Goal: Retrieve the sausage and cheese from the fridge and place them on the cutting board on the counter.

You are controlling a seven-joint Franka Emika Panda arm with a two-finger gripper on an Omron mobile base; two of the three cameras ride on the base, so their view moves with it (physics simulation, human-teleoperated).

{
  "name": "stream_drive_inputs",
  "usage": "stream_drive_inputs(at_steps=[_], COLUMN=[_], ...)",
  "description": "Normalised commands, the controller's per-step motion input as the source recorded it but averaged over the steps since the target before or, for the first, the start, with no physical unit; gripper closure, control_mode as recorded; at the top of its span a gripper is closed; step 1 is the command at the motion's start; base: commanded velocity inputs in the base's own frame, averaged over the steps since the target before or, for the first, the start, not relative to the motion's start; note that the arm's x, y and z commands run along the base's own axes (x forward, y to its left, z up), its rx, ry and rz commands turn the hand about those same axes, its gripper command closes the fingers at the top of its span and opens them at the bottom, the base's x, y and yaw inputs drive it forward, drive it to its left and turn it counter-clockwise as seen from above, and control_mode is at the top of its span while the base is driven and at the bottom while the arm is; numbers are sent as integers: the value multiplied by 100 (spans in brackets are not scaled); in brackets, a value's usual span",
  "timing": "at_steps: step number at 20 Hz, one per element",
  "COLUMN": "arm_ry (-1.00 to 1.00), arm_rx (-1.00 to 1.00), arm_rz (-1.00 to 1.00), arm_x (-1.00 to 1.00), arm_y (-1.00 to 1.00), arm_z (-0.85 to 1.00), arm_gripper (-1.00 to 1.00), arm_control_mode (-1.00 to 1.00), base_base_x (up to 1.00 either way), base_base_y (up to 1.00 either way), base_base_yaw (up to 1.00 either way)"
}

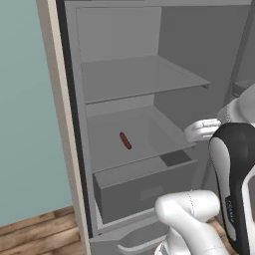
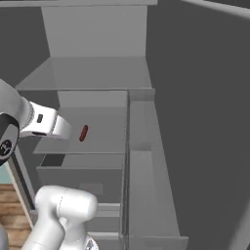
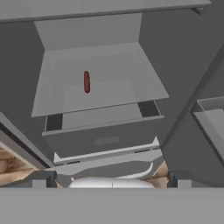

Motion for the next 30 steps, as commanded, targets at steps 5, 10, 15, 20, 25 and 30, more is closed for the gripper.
stream_drive_inputs(at_steps=[5,10,15,20,25,30], arm_ry=[0,0,8,5,1,0], arm_rx=[0,0,0,0,0,0], arm_rz=[0,0,11,17,11,2], arm_x=[0,0,12,11,39,57], arm_y=[0,0,24,32,7,4], arm_z=[0,0,-53,-85,-52,-16], arm_gripper=[-100,-100,-100,-100,-100,-100], arm_control_mode=[100,100,-100,-100,-100,-100], base_base_x=[61,82,24,0,0,0], base_base_y=[41,55,16,0,0,0], base_base_yaw=[-3,5,6,0,0,0])
